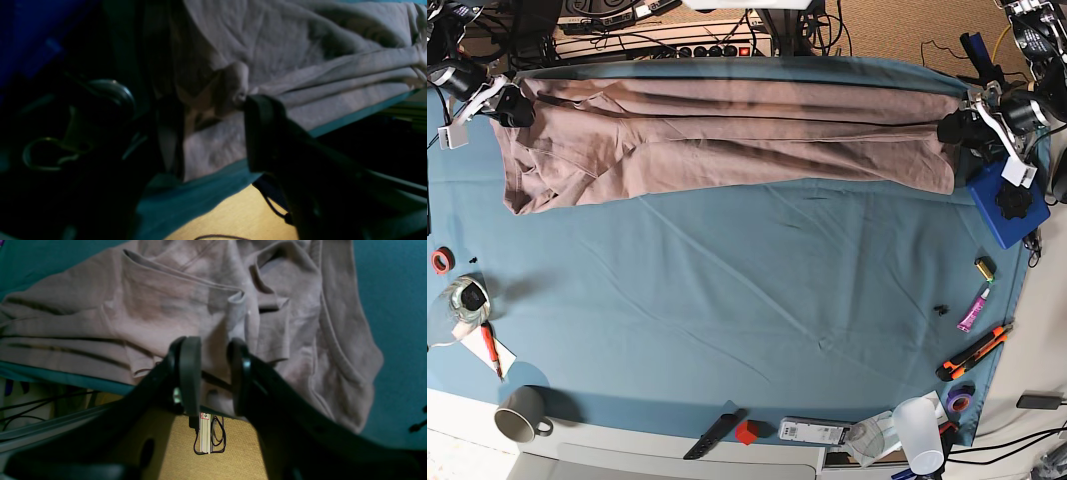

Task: Fold the T-shirt properly
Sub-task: 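Lower the folded edge and open both grippers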

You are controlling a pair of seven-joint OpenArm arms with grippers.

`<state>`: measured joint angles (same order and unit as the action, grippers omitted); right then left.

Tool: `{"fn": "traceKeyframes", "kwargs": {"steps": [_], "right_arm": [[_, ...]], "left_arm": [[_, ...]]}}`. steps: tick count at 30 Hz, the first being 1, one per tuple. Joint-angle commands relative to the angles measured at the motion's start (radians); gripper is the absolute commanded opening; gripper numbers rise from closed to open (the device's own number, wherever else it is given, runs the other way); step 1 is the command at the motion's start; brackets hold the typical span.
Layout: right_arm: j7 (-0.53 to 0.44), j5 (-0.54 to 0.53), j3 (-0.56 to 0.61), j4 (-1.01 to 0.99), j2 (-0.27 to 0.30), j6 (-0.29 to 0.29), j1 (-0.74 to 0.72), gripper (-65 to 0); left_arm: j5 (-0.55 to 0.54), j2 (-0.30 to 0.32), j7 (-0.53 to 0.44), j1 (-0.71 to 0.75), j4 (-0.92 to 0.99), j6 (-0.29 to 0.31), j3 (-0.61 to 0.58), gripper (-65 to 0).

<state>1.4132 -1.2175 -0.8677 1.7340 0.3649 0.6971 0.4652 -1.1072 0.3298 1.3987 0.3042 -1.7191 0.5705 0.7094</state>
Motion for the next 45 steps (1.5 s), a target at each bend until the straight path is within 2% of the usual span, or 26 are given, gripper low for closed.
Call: {"fn": "traceKeyframes", "kwargs": {"steps": [1, 4, 8, 11, 13, 17, 20, 24, 27, 31, 34, 39, 45], "right_arm": [[-0.017, -0.024, -0.011, 0.014, 0.021, 0.001, 0.000, -49.1], [-0.017, -0.024, -0.011, 0.014, 0.021, 0.001, 0.000, -49.1], [-0.017, -0.024, -0.011, 0.014, 0.021, 0.001, 0.000, -49.1], [-0.017, -0.024, -0.011, 0.014, 0.021, 0.001, 0.000, -49.1], [-0.017, -0.024, -0.011, 0.014, 0.021, 0.001, 0.000, -49.1], [-0.017, -0.024, -0.011, 0.014, 0.026, 0.001, 0.000, -49.1], [-0.017, -0.024, -0.011, 0.014, 0.036, 0.001, 0.000, -49.1], [-0.017, -0.024, -0.011, 0.014, 0.051, 0.001, 0.000, -49.1], [-0.017, -0.023, -0.011, 0.014, 0.063, 0.001, 0.000, -49.1], [-0.017, -0.023, -0.011, 0.014, 0.073, 0.001, 0.000, -49.1], [-0.017, -0.023, -0.011, 0.014, 0.077, 0.001, 0.000, -49.1], [-0.017, -0.024, -0.011, 0.014, 0.079, 0.001, 0.000, -49.1], [-0.017, -0.024, -0.011, 0.014, 0.079, 0.001, 0.000, -49.1]], "left_arm": [[-0.018, -0.003, -0.002, -0.003, -0.012, 0.004, 0.006, -32.6], [-0.005, -0.041, -0.002, -0.003, -0.012, 0.027, 0.006, -32.6], [0.081, -0.084, -0.007, -0.002, -0.012, 0.068, 0.006, -32.6], [0.210, -0.095, -0.101, -0.003, -0.012, 0.066, 0.006, -32.6], [0.253, -0.094, -0.133, -0.003, -0.012, 0.055, 0.006, -32.6], [0.260, -0.095, -0.110, -0.002, -0.012, 0.051, -0.008, -32.6], [0.309, -0.097, -0.102, -0.002, -0.011, 0.008, -0.071, -32.6], [0.399, -0.097, -0.099, -0.002, -0.011, -0.047, -0.212, -32.6], [0.436, -0.097, -0.127, -0.002, -0.011, -0.122, -0.284, -33.1], [0.423, -0.093, -0.143, -0.006, -0.012, -0.187, -0.292, -41.2], [0.415, -0.078, -0.140, -0.005, -0.012, -0.190, -0.292, -48.8], [0.406, -0.056, -0.135, -0.005, -0.014, -0.190, -0.290, -65.0], [0.405, -0.052, -0.132, -0.006, -0.061, -0.190, -0.285, -65.0]]}}
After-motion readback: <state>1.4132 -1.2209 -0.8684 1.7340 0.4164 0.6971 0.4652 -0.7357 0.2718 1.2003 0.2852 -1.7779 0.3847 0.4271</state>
